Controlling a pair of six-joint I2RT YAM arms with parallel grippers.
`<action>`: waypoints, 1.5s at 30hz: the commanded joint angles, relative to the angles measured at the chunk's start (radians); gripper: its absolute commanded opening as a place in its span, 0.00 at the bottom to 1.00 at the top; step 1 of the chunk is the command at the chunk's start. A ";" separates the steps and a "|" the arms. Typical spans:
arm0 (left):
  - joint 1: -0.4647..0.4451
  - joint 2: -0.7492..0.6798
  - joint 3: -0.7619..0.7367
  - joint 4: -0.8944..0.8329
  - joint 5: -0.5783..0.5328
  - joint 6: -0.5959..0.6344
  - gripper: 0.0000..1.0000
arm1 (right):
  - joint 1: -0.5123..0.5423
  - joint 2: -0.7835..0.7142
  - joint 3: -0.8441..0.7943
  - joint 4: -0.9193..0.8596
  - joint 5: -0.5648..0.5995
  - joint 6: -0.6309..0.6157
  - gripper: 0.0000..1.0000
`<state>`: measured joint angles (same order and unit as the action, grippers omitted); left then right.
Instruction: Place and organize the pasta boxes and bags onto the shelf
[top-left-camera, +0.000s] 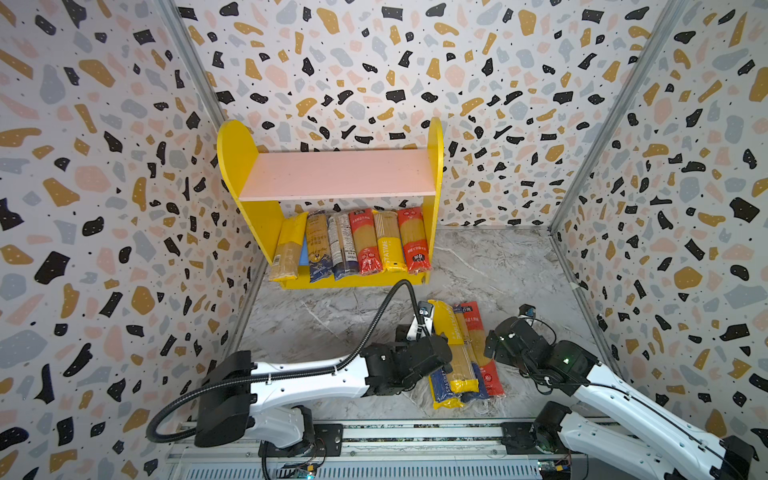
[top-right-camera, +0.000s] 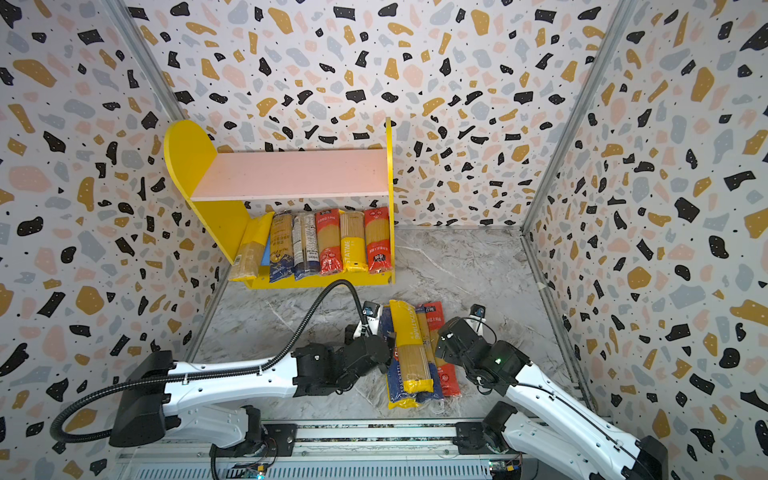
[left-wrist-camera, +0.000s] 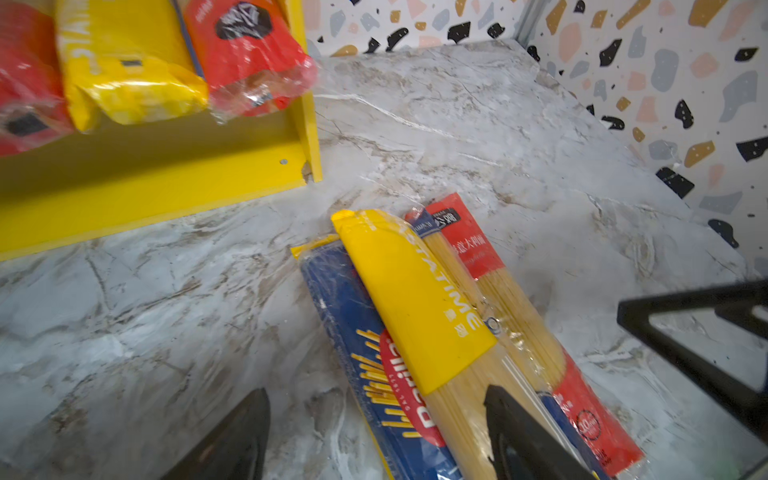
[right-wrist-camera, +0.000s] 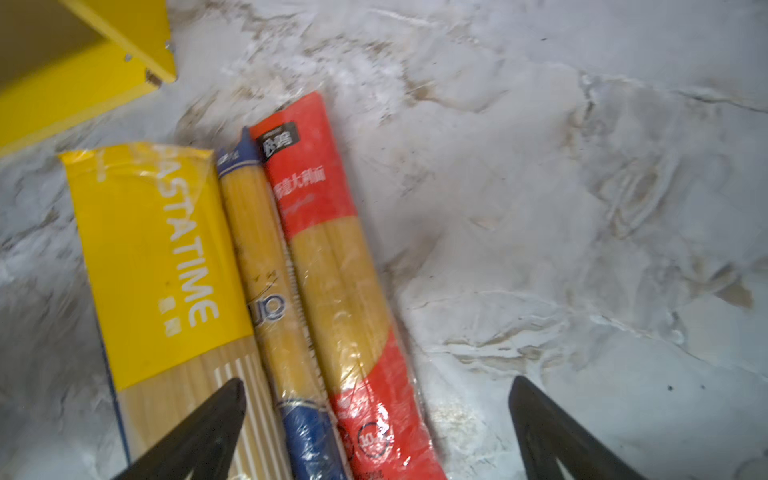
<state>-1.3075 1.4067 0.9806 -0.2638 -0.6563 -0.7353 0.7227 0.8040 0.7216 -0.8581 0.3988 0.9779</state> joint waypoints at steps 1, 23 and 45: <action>-0.035 0.051 0.044 0.017 0.041 -0.052 0.82 | -0.085 -0.017 0.078 -0.024 0.022 -0.068 0.99; -0.101 0.531 0.351 -0.236 0.073 -0.080 0.95 | -0.340 -0.051 0.101 0.085 -0.150 -0.293 0.99; -0.047 0.270 0.074 -0.321 -0.056 -0.092 0.73 | -0.368 -0.026 0.070 0.141 -0.228 -0.338 0.99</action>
<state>-1.3674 1.7100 1.0695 -0.5209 -0.6662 -0.8303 0.3592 0.7776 0.7994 -0.7284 0.1829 0.6590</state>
